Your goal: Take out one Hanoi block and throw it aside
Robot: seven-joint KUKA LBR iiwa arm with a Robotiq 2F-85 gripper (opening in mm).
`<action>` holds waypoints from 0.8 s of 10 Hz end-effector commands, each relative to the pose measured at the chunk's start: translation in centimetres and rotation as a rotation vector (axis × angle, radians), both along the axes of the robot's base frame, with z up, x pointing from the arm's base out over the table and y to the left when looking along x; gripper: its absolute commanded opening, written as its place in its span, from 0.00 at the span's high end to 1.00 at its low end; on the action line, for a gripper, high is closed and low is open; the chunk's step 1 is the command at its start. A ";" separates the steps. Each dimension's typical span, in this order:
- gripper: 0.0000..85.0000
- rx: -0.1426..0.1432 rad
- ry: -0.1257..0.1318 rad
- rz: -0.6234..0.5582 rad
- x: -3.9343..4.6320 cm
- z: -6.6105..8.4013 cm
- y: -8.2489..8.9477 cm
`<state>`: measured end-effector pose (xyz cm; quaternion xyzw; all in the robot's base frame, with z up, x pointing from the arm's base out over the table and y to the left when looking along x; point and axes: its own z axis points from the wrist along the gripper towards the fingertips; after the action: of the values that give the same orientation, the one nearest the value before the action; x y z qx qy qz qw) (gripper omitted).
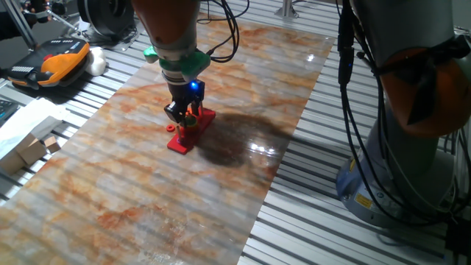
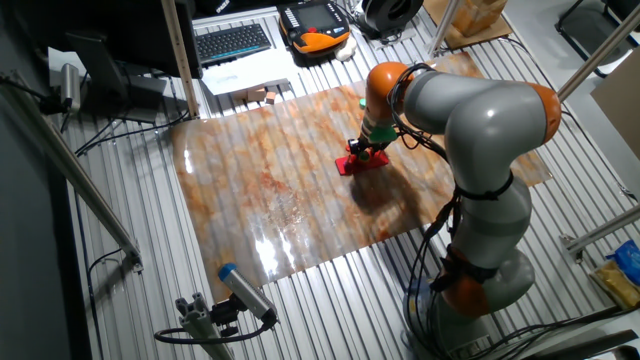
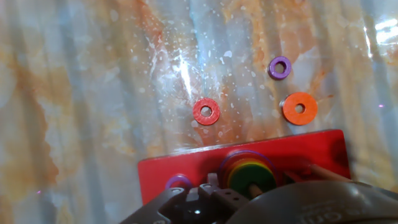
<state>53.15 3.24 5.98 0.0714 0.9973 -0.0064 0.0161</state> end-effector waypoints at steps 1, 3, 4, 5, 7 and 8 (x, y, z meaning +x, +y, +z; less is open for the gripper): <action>0.40 0.000 0.001 0.005 -0.03 0.0 0.0; 0.60 0.000 0.002 0.016 -0.04 0.0 0.0; 0.60 0.000 0.002 0.022 -0.03 0.0 0.0; 0.60 0.000 0.002 0.030 -0.01 0.0 0.0; 0.60 -0.010 0.009 0.039 0.07 0.4 -0.1; 0.80 -0.016 0.026 0.042 0.01 1.2 -0.2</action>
<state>53.14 3.07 7.22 0.0501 0.9987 -0.0132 0.0003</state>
